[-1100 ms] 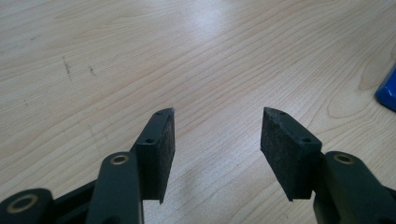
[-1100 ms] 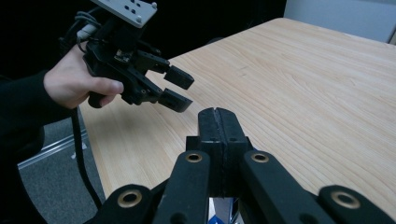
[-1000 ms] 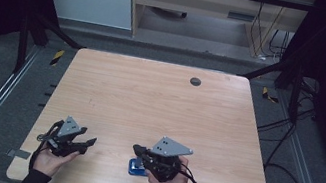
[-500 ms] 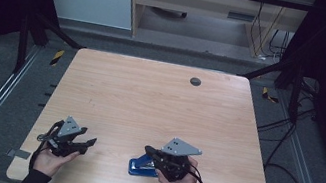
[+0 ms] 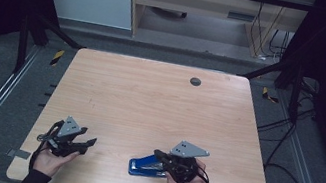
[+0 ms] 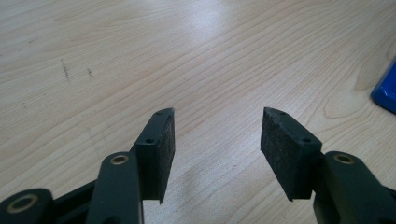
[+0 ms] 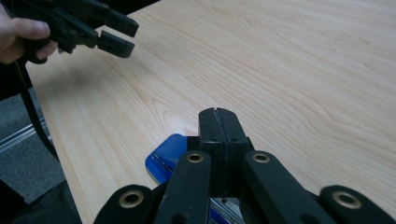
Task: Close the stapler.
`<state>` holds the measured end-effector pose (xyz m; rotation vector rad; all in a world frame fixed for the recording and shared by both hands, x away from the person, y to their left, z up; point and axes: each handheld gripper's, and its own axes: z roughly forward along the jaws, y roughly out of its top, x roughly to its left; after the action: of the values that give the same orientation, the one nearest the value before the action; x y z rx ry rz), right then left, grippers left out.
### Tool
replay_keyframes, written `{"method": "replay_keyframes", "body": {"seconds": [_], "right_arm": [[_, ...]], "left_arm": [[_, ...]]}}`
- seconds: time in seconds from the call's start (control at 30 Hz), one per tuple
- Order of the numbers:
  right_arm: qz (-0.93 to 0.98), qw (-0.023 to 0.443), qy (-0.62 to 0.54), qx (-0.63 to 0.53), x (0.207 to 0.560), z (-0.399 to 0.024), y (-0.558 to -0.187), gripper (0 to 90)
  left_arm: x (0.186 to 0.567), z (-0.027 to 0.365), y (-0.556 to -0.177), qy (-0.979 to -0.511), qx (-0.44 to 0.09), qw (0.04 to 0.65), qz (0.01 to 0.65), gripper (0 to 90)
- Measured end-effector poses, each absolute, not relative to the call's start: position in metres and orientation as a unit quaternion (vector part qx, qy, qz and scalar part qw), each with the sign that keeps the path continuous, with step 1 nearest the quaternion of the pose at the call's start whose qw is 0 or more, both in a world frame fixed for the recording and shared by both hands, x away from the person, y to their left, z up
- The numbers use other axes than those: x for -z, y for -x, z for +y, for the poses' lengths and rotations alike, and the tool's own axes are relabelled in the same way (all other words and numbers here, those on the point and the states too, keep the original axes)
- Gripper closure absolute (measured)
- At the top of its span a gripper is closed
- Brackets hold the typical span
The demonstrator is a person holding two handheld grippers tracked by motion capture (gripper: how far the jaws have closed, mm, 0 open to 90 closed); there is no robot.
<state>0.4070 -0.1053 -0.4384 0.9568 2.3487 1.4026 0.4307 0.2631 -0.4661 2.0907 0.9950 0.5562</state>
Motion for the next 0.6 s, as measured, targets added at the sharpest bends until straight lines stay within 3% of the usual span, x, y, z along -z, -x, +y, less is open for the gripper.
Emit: {"method": "replay_keyframes", "body": {"seconds": [0.6], "right_arm": [[0.819, 0.113, -0.342, -0.447, 0.455, -0.123, -0.407, 90.0]], "left_arm": [[0.466, 0.263, -0.430, -0.815, -0.217, 0.372, 0.386, 45.2]]}}
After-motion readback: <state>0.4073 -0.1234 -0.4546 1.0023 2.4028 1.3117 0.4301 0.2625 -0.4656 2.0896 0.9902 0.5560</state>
